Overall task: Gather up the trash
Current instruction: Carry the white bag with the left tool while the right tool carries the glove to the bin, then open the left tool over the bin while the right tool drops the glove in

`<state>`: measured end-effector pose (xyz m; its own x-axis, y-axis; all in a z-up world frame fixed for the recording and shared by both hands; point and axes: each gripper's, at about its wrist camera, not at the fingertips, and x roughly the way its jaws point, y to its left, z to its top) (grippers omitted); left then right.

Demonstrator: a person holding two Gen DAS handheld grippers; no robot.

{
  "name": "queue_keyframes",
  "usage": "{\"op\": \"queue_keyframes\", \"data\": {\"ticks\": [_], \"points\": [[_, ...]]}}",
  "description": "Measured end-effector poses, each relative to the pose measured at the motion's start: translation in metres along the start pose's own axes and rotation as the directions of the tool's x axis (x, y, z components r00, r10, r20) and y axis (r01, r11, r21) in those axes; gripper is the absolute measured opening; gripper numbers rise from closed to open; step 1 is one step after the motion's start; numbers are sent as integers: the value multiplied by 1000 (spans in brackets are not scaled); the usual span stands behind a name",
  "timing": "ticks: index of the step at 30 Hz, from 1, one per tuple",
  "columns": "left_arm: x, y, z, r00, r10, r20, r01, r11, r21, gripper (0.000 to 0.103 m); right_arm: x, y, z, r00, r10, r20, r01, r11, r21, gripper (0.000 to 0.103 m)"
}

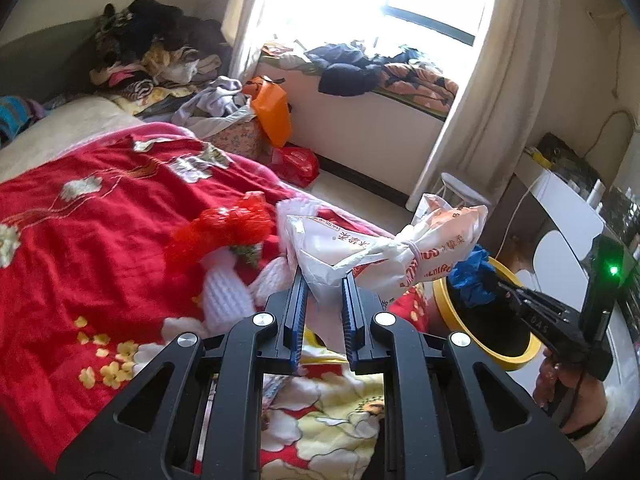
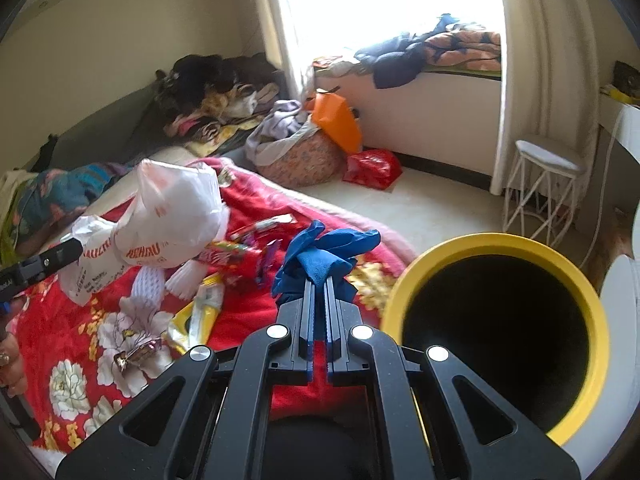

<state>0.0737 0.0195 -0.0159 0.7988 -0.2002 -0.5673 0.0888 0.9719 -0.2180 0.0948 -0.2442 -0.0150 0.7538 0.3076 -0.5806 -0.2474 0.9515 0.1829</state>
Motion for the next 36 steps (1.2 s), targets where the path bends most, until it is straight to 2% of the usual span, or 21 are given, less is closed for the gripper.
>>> {"op": "queue_keyframes", "data": {"ticks": [14,24,30,36], "points": [[33,-60,2,998,-42,-55,48,991,123,11,-34,-71,5,987,-149,66,139,981,134,4],[61,-108,-8,990,-82,-111,104,972,211,12,-44,-116,-1,974,-215,72,196,959,205,4],[83,-136,-15,986,-75,-152,114,956,269,12,-48,-140,-8,964,-258,59,235,939,251,4],[110,-160,-22,979,-44,-201,106,945,310,12,-45,-160,-15,964,-265,30,246,928,278,4]]}}
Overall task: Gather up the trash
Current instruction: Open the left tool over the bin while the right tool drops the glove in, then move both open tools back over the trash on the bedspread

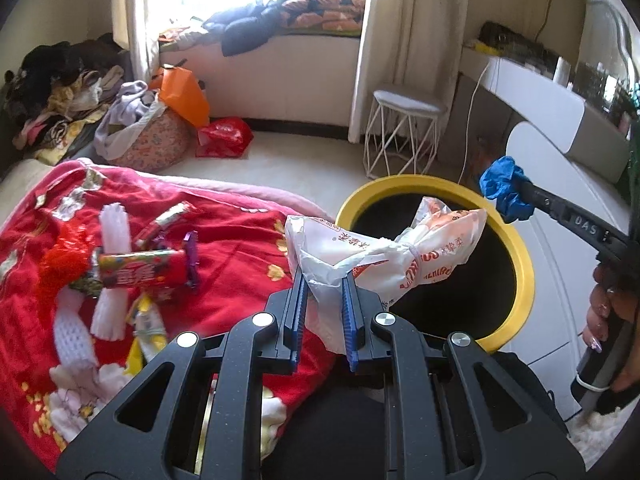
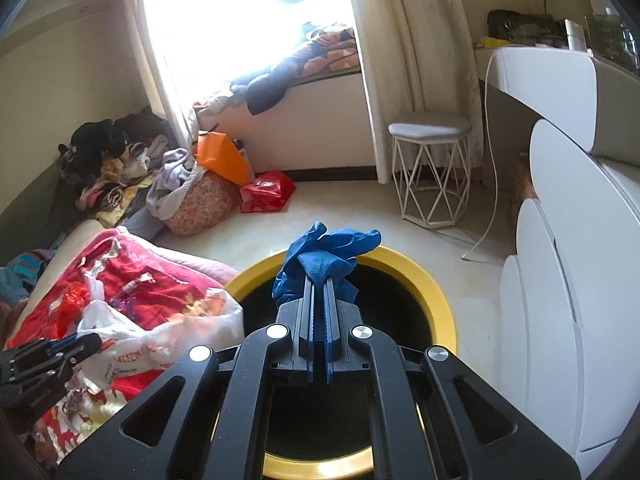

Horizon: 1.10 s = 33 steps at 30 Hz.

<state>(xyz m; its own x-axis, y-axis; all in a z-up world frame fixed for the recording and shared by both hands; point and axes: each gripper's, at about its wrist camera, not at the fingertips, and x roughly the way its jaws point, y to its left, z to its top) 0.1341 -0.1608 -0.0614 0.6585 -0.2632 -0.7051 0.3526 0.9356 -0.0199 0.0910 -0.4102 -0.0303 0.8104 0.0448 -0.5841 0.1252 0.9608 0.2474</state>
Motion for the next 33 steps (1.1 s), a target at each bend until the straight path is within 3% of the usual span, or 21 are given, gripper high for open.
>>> {"op": "queue_keyframes", "data": {"ticks": [8,10,14,16,18,21,26,33], "points": [[26,-15,6,999,-21,-26,22,1000,4,14,12,-11,-7,999,4,-37,-3,1000,15,6],[31,-18,8,998,-53,-23,53,999,-2,17,16,-15,-9,999,5,-51,-4,1000,16,13],[33,-18,10,995,-103,-3,103,995,-11,46,19,-19,-12,998,-5,-63,7,1000,29,41],[29,-13,9,994,-104,12,105,994,-31,52,19,-19,-13,998,-9,-62,11,999,31,46],[21,-7,8,994,-102,40,104,993,-56,71,17,-16,-14,999,-15,-48,16,1000,23,53],[8,0,4,993,-84,87,90,994,-65,85,15,-9,-13,999,-1,-32,1,1000,12,60],[-13,16,-5,990,-47,135,58,996,-74,92,7,17,-12,999,41,0,-41,998,-52,67],[-46,43,-13,979,29,203,-11,996,-88,92,-1,61,-15,993,120,2,-118,985,-124,72]]}}
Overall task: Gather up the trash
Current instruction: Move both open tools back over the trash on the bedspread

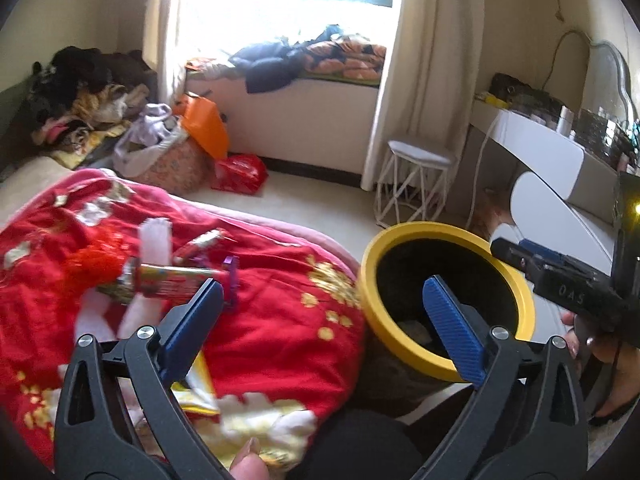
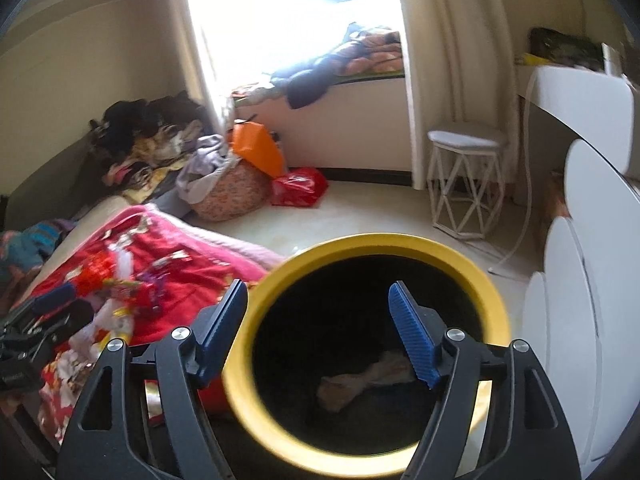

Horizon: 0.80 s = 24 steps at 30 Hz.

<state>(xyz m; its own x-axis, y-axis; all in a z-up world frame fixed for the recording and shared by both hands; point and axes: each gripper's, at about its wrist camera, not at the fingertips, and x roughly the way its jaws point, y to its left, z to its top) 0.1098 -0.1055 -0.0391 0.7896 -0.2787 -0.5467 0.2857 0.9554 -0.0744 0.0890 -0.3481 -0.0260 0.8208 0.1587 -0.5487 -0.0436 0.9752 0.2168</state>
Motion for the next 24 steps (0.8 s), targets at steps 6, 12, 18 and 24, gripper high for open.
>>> {"op": "queue_keyframes", "data": {"ticks": [6,12,18,24], "points": [[-22,27,1,997,52,51,-51,998,-26,92,-3,42,-2,998,62,-7,-62,997,-55,74],[-38,54,0,993,96,71,-90,993,-79,92,-4,75,-4,995,100,-19,-101,991,-91,75],[-54,82,0,985,146,92,-134,983,-123,92,0,111,-11,989,135,-53,-141,982,-124,78],[-68,114,-2,976,192,100,-171,967,-188,92,5,146,-21,981,167,-97,-182,967,-176,78]]}}
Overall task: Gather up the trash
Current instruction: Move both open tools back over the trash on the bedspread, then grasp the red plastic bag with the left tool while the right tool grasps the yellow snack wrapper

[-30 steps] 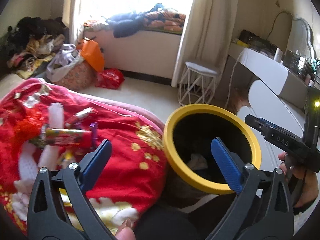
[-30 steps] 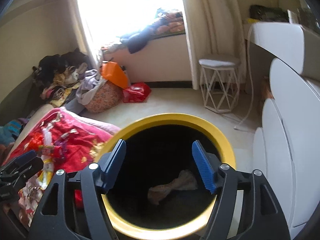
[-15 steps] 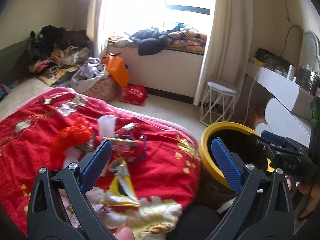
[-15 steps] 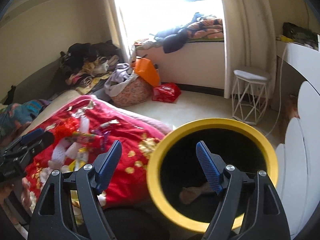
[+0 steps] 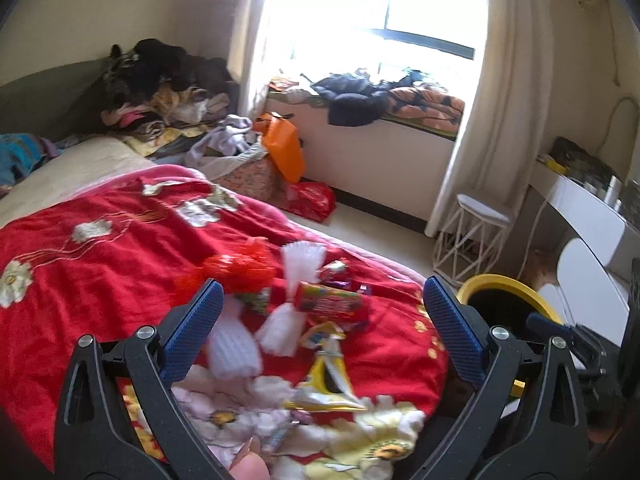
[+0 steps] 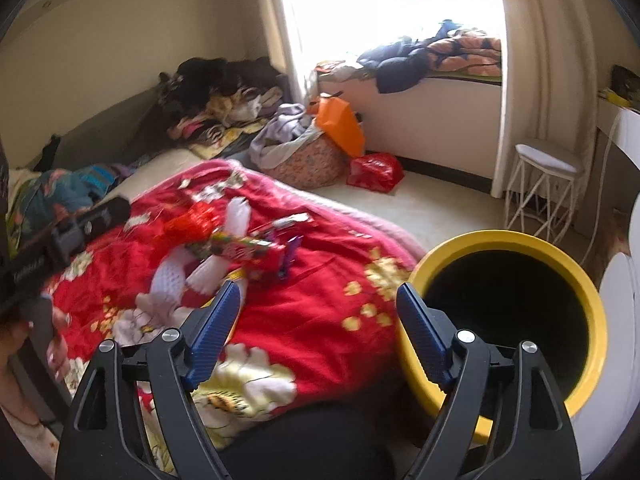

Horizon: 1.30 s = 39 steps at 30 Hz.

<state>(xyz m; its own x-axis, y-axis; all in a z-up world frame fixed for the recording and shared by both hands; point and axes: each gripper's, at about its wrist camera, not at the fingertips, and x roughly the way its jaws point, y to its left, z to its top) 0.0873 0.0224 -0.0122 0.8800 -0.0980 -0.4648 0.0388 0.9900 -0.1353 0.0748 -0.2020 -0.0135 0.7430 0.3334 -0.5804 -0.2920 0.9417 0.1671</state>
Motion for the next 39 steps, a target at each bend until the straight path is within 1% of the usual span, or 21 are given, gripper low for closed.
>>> {"op": "queue_keyframes", "data": {"ticks": [4,7,13,18,23,26,28,31,32,34,37,39], "points": [[-4,24,1,999,37,1,-37,999,-35,92,6,21,-3,1000,23,-19,-23,999,-29,78],[-7,42,2,999,48,-8,-48,996,-75,92,11,35,-4,999,32,-29,-34,998,-52,78],[-9,72,0,995,95,-14,-96,990,-103,92,22,56,-3,997,50,-60,-54,996,-70,78],[-4,98,-8,990,129,-52,-135,982,-134,92,36,69,-3,994,66,-85,-72,995,-74,78],[10,125,-18,986,136,-99,-150,977,-154,92,52,81,-2,991,74,-111,-85,992,-90,78],[20,137,-19,986,114,-120,-133,977,-164,92,64,89,-1,989,70,-128,-85,990,-112,78],[27,143,-21,985,113,-134,-134,978,-159,92,71,92,0,988,66,-136,-83,989,-120,78],[38,149,-20,984,90,-153,-112,983,-146,92,83,93,1,986,64,-155,-83,989,-122,78],[43,151,-20,984,76,-160,-99,985,-142,92,88,93,1,985,59,-163,-80,989,-121,78],[52,156,-21,985,18,-174,-47,986,-159,92,97,95,2,982,57,-182,-80,989,-123,78],[67,159,-22,977,-14,-215,-23,985,-169,92,112,93,1,974,47,-221,-74,991,-115,78],[80,162,-24,970,-33,-241,-12,983,-183,87,122,90,1,969,50,-243,-75,993,-95,78]]}}
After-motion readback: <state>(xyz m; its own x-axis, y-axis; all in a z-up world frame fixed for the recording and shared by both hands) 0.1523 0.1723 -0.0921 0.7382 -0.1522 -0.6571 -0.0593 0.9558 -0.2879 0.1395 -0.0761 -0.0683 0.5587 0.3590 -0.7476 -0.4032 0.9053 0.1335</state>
